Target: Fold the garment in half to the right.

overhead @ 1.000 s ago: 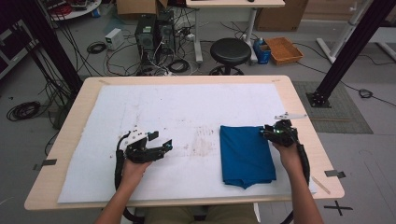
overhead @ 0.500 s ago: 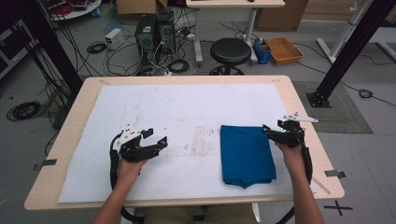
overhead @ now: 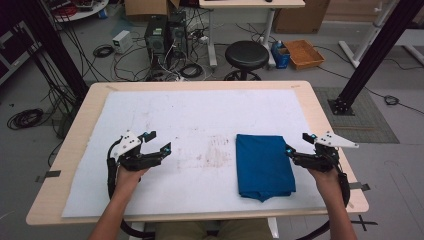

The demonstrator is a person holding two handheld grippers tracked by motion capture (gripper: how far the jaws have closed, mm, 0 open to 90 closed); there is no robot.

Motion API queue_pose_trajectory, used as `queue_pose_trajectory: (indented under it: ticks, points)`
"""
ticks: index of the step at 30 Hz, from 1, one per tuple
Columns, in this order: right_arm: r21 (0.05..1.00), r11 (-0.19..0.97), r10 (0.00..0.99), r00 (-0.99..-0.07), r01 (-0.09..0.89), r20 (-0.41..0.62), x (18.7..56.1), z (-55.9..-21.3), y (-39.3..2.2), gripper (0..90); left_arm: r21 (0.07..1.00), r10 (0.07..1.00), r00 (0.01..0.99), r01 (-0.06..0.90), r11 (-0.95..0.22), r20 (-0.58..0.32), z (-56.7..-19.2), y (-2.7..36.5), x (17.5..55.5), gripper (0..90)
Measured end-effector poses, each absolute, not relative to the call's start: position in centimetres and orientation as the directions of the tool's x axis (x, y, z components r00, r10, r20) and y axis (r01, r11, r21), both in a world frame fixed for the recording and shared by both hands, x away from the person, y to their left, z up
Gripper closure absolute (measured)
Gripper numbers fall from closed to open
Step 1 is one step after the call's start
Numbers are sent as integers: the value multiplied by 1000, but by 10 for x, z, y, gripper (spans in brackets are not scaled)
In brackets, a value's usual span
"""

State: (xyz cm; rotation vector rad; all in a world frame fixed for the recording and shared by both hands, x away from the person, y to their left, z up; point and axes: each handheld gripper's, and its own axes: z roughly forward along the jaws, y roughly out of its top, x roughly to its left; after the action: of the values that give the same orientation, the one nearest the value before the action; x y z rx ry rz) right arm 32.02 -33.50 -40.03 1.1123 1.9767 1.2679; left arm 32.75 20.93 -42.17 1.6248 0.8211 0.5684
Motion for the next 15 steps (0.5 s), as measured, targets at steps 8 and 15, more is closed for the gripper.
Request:
queue_pose_trajectory:
  ticks: [8,15]
  points:
    - [919,169,868,-495,356,32,314,-403,-352,202,978,769,635,200,-62,-80,-421,215,327,260]
    - [916,157,872,-487,369,46,313,-404,-355,202,980,773,629,191,-50,-83,-421,220,326,260]
